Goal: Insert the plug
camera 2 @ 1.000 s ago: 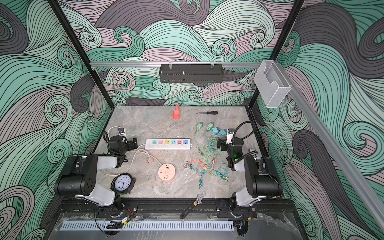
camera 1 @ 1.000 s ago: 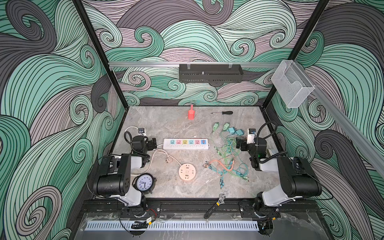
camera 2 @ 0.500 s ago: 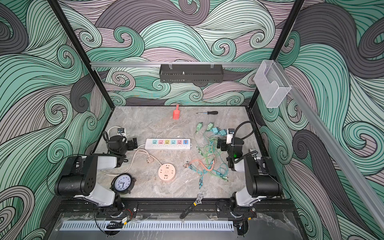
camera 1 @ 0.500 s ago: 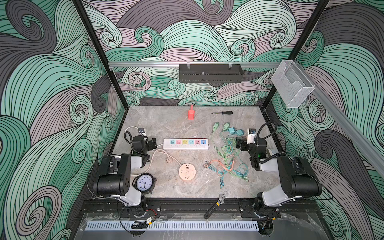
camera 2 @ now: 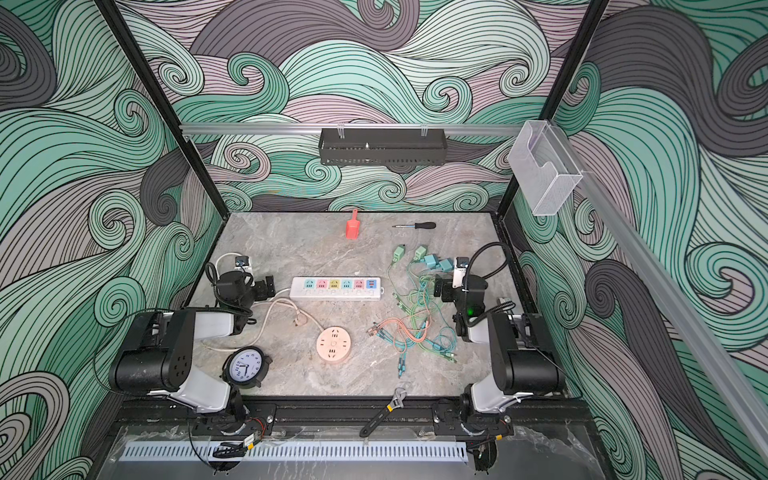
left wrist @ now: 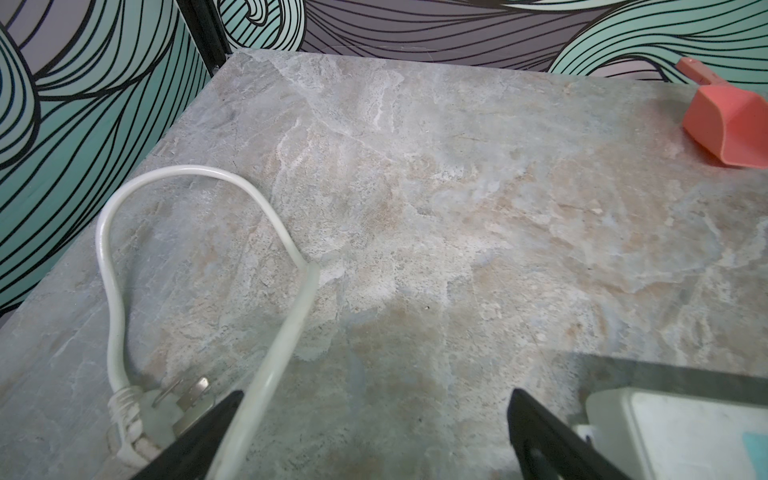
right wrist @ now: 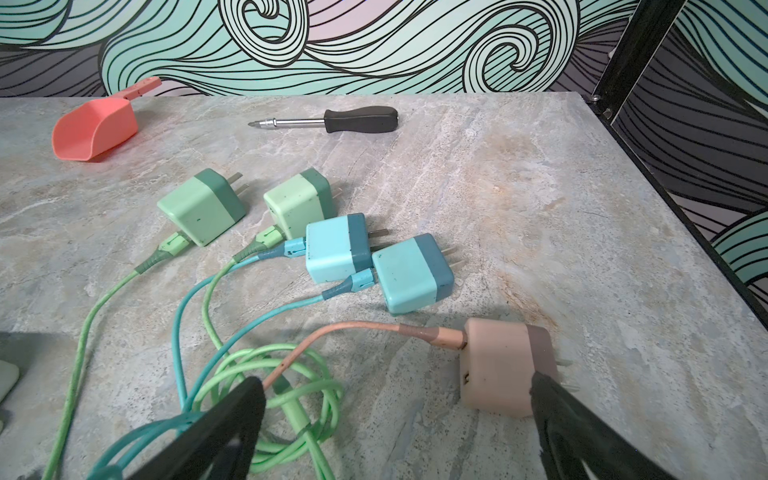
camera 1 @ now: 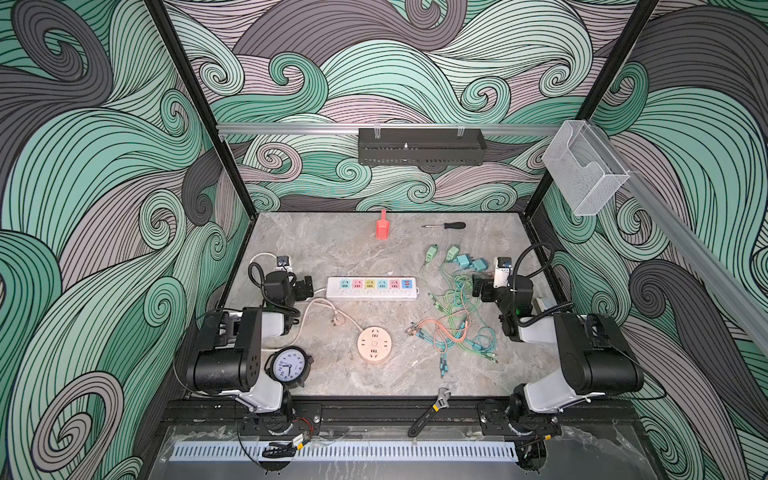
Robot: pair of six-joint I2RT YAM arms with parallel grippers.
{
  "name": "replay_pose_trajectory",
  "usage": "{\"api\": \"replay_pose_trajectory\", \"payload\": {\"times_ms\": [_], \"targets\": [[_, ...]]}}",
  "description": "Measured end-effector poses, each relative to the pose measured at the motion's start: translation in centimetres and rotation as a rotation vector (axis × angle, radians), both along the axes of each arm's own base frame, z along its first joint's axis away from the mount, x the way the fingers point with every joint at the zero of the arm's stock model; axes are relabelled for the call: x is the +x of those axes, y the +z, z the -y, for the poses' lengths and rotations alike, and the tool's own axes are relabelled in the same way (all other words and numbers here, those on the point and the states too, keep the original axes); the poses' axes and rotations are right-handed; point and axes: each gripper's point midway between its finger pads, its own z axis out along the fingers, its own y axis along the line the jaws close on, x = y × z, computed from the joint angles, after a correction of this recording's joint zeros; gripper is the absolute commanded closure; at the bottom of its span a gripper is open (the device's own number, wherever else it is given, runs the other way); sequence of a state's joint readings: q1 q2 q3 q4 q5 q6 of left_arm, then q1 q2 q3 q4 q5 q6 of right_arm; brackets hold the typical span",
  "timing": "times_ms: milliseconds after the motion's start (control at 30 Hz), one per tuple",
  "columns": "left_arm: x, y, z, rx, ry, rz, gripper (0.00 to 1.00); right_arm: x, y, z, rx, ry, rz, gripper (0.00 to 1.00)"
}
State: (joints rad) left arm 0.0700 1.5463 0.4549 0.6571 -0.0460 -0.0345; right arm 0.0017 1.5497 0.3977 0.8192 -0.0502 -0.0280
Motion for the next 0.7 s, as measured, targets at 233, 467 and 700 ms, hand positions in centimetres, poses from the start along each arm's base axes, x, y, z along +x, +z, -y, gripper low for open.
{"api": "replay_pose_trajectory", "payload": {"times_ms": [233,467,700], "targets": [[0.0,0.0,0.0,0.000,0.000,0.000,0.02,0.0,0.1,0.4,-0.006,-0.024,-0.015,0.01],[0.0,1.2,-0.6,0.000,0.042,-0.019,0.03,1.3,4.1,1.0,-0.011,-0.061,0.019,0.01],[-0.5,5.8,-0.8,-0.039,0.089,0.038,0.04,0.6,5.2,1.3,0.003,-0.098,-0.044,0.05]]}}
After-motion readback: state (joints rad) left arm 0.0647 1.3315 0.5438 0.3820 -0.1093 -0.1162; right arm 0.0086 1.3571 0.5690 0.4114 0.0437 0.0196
